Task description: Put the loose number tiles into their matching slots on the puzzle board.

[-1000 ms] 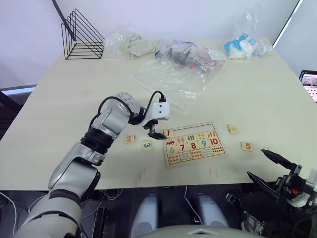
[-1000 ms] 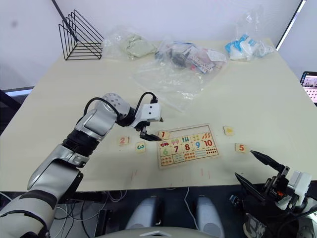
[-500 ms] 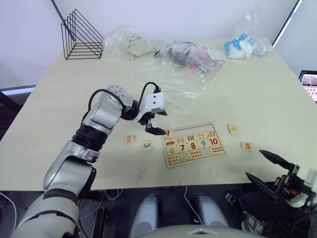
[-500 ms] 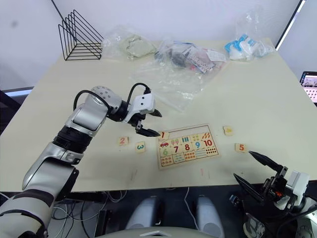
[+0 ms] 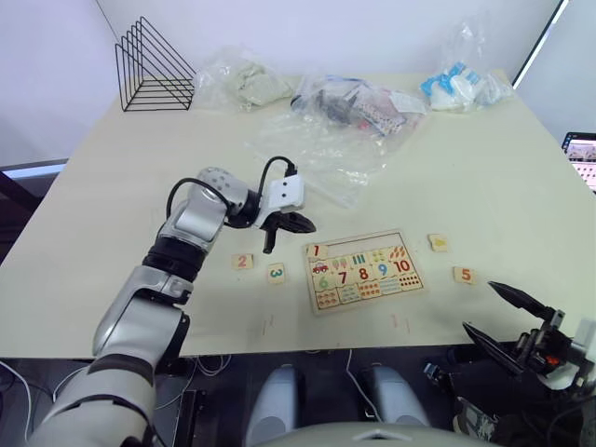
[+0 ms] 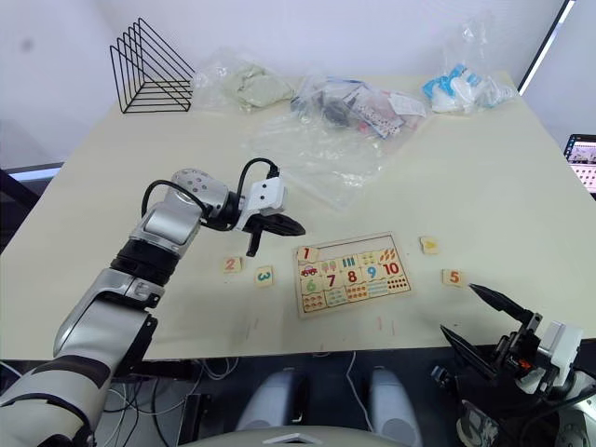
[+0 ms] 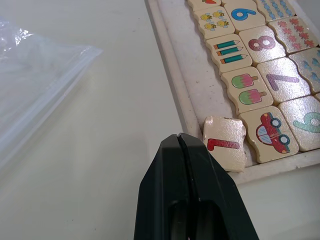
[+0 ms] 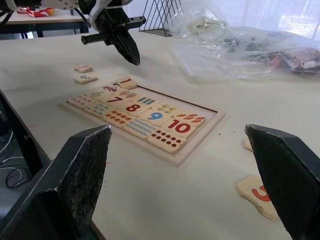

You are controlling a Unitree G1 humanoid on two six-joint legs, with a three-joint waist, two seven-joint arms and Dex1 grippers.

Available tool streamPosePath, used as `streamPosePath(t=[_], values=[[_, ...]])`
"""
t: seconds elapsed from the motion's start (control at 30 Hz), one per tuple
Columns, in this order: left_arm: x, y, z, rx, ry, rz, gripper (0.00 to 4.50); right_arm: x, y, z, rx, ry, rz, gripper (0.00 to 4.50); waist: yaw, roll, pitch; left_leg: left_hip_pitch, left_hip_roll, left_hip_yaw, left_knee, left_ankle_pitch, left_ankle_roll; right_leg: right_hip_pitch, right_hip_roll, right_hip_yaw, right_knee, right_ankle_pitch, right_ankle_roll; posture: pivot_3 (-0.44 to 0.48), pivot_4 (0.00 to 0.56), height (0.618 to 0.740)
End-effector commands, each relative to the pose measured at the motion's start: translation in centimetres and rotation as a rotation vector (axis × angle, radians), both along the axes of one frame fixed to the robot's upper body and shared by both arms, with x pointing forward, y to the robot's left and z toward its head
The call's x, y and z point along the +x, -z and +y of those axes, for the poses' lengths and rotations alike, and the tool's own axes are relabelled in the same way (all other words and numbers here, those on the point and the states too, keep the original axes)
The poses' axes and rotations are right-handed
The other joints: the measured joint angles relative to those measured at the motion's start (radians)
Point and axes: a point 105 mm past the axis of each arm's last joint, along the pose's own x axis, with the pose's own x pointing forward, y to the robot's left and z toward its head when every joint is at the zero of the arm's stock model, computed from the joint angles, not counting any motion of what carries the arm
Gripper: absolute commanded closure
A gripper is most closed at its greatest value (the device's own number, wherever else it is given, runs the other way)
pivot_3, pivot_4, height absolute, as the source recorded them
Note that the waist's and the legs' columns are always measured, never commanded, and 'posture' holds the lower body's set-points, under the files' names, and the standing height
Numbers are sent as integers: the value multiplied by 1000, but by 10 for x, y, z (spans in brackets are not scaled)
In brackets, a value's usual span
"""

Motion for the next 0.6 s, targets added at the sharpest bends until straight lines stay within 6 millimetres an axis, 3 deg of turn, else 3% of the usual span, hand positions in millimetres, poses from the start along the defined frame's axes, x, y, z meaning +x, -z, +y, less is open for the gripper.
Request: streamPosePath(t=[0.03,0.6], values=[[0,-1,-1,-18,19,-24,4482,-2,-5,-2,-3,4,-30,0,0,0,0,0,0,0,0,0,0,0,0,0,0,0,0,0,150,740],[2,8,-1,-3,44,-36,4482,-2,-6,-2,-2,3,-28,0,0,0,0,0,0,0,0,0,0,0,0,0,0,0,0,0,150,740]])
